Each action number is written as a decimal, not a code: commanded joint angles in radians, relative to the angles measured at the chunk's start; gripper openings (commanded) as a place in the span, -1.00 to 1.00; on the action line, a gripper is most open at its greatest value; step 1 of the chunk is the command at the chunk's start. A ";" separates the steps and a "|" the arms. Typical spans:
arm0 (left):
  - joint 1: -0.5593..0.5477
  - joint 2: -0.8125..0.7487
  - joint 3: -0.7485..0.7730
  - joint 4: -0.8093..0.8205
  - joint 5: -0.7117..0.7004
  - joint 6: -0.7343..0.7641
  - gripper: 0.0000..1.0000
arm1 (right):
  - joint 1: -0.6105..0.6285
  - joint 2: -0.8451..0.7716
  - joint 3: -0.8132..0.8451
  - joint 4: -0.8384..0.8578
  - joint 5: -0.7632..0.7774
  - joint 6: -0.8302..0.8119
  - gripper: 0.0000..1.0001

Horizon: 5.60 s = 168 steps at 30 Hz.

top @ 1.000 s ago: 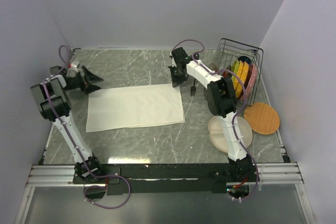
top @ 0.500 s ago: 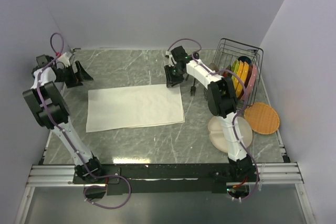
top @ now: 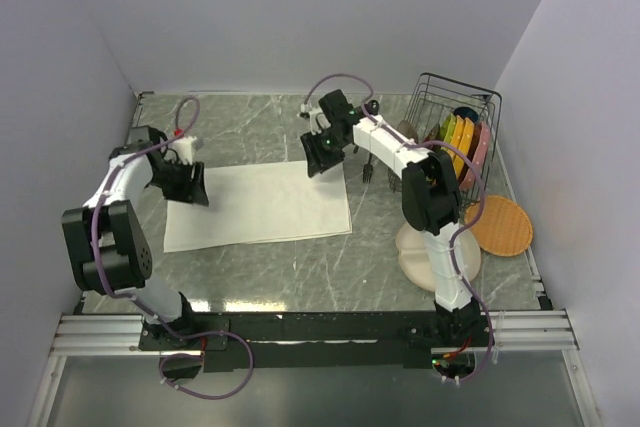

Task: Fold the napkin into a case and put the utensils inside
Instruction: Smooth out the rectangle-folded napkin at the center of the board, then pick up the rectangle-folded napkin at the corner of the board, then fold the rectangle-folded napkin at the center of the board, then smooth out the square-folded napkin at the center of the board.

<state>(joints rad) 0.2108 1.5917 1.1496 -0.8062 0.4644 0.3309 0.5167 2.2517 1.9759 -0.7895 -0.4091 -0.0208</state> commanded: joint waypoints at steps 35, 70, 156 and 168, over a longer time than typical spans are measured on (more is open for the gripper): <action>0.217 0.355 0.457 -0.087 -0.099 -0.038 0.34 | -0.020 -0.199 -0.216 0.029 -0.090 0.173 0.44; 0.113 0.444 0.280 0.093 -0.214 0.033 -0.15 | -0.027 -0.161 -0.361 -0.060 0.064 0.151 0.33; -0.374 0.321 0.169 0.561 0.712 -0.821 0.22 | -0.109 -0.247 -0.316 -0.007 -0.060 0.222 0.07; -0.257 0.194 0.213 0.110 0.548 -0.227 0.24 | -0.093 -0.072 0.007 -0.054 0.165 0.168 -0.17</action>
<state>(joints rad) -0.0448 1.8603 1.4040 -0.6064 1.0477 -0.0494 0.4191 2.1162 1.8790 -0.8124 -0.3470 0.1806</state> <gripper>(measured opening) 0.616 0.419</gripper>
